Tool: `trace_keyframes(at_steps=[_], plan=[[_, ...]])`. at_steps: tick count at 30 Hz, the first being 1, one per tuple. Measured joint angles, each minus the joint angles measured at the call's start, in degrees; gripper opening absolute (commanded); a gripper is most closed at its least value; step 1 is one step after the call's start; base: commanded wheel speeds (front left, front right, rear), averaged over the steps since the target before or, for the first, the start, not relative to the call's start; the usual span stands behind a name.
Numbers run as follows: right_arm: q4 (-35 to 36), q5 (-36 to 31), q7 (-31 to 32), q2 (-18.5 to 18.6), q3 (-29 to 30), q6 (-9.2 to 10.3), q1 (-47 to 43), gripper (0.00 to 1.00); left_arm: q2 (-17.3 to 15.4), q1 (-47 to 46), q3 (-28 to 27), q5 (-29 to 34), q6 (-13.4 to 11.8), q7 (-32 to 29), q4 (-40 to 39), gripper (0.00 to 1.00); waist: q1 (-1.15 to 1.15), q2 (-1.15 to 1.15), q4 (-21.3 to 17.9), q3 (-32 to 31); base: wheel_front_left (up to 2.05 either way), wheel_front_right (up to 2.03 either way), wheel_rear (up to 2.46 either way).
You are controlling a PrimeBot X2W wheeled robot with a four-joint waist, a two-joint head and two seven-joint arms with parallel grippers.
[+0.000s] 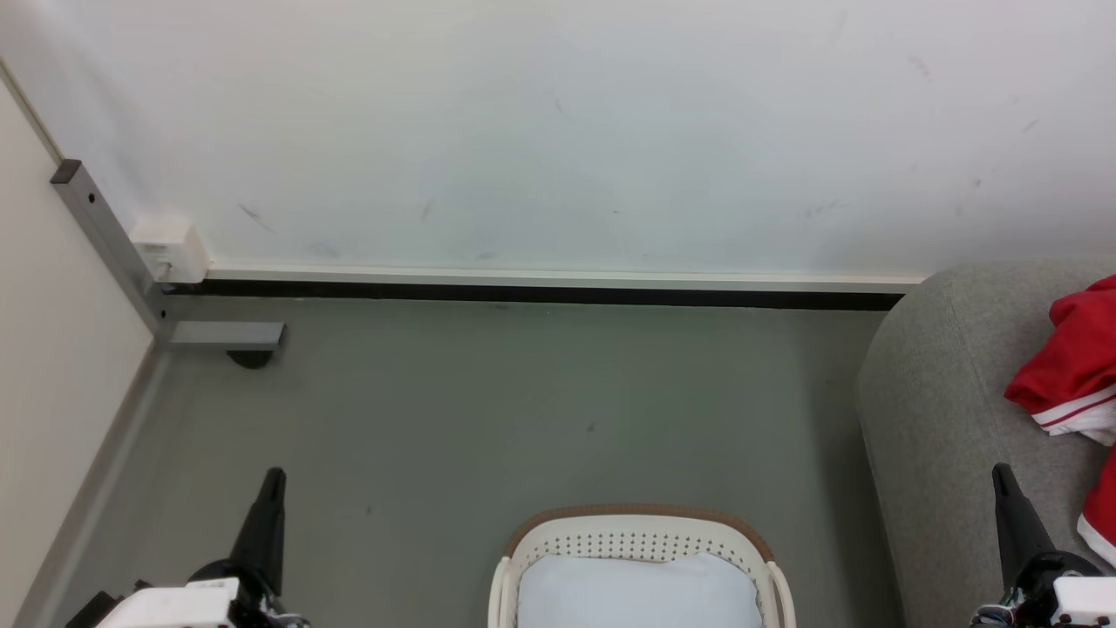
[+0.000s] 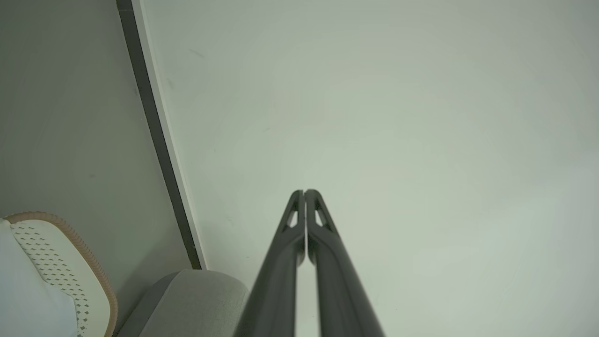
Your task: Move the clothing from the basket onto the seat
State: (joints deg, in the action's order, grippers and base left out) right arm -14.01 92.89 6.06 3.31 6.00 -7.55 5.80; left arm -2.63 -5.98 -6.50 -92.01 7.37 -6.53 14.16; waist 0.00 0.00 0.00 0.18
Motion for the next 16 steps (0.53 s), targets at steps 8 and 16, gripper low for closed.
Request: trace_keyframes(at_steps=[8,16], plan=[[0.0,0.0,0.0,0.0,0.0,0.00,0.0,0.00,0.0,0.0,0.0,0.0,0.0,0.0,0.0,0.00,0.00,0.00,0.0,0.0,0.00,0.00,0.00],[0.0,0.0,0.2,-0.1,0.1,0.00,0.0,0.00,0.0,0.0,0.0,0.0,0.0,0.0,0.0,0.00,0.00,0.00,0.0,0.0,0.00,0.00,0.00]])
